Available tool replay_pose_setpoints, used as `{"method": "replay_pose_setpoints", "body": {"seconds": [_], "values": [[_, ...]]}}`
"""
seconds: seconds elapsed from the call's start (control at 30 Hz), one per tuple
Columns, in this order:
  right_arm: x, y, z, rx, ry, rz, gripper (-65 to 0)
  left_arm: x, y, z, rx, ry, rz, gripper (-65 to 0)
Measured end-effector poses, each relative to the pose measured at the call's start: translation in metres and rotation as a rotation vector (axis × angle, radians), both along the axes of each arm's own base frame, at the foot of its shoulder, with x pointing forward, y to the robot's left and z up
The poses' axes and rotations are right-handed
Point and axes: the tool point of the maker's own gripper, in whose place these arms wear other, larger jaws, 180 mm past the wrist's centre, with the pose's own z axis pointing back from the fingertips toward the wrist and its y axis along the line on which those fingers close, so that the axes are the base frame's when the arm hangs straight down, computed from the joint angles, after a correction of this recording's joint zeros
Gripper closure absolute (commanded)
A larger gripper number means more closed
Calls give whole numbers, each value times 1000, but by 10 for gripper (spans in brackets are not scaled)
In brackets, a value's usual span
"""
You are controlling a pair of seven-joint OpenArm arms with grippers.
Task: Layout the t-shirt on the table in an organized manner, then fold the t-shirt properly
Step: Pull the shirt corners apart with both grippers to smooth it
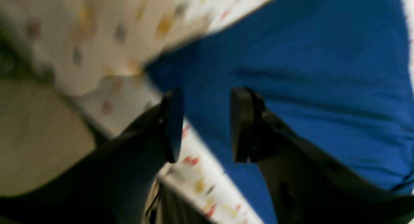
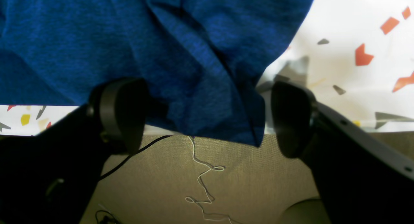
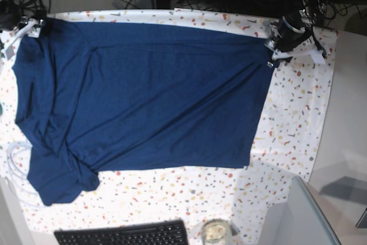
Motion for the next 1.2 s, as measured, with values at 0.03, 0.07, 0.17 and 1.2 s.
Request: {"method": "replay_pose_setpoints", "body": {"seconds": [0.03, 0.07, 0.17, 1.2], "values": [[0, 0, 0, 0, 0, 0, -561, 6, -1, 1, -5, -9, 1, -221], [0, 0, 0, 0, 0, 0, -561, 11, 0, 2, -7, -15, 7, -221], [0, 0, 0, 0, 0, 0, -561, 27, 7, 0, -20, -34, 35, -221], [-1, 0, 0, 0, 3, 0, -561, 30, 21, -63, -86, 105, 137, -216]]}}
